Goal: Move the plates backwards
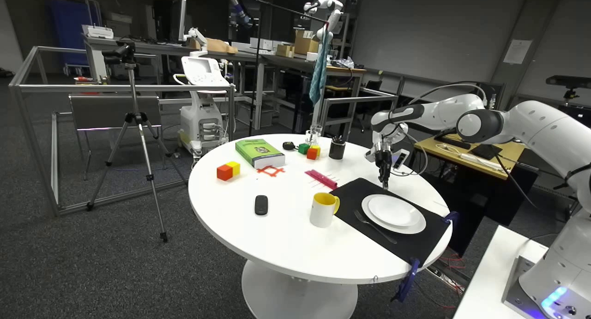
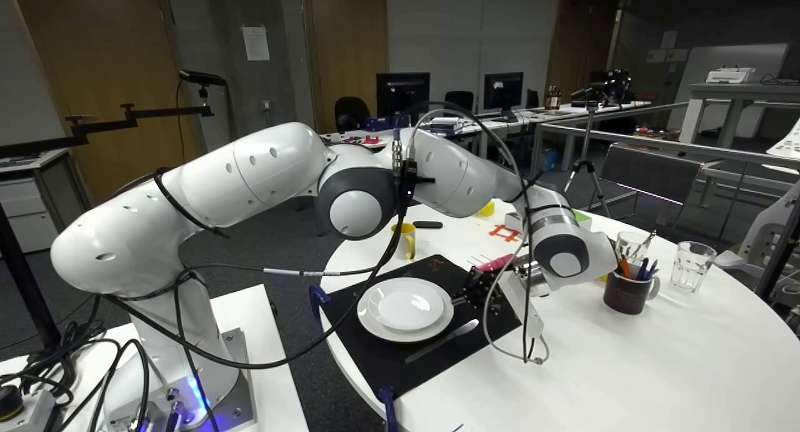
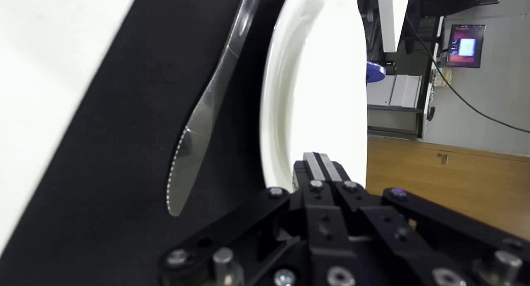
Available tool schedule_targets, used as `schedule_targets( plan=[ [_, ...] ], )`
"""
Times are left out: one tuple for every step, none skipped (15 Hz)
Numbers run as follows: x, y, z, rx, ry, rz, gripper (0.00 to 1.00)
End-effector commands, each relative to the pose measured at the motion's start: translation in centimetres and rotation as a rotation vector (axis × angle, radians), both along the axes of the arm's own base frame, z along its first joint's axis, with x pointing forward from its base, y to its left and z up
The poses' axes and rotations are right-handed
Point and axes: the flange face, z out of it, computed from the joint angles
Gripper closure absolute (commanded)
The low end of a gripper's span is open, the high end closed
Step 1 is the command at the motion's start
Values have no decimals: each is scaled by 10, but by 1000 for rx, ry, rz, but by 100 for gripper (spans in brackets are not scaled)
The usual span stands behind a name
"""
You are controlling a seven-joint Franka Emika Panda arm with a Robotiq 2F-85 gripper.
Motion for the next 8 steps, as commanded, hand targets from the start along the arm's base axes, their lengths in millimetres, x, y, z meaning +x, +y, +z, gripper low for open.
schedule_targets(
  plan=[
    [1,-4,7,0,26,-4,100],
    [2,-4,6,-1,26,-5,100],
    [2,-6,5,0,29,-6,74],
    [2,-6,4,0,31,-8,73],
    [2,-6,4,-2,33,-9,67],
    [2,-6,3,-3,34,-10,58],
    [2,-6,2,-3,35,-11,50],
    [2,-6,1,-2,36,-11,43]
  ],
)
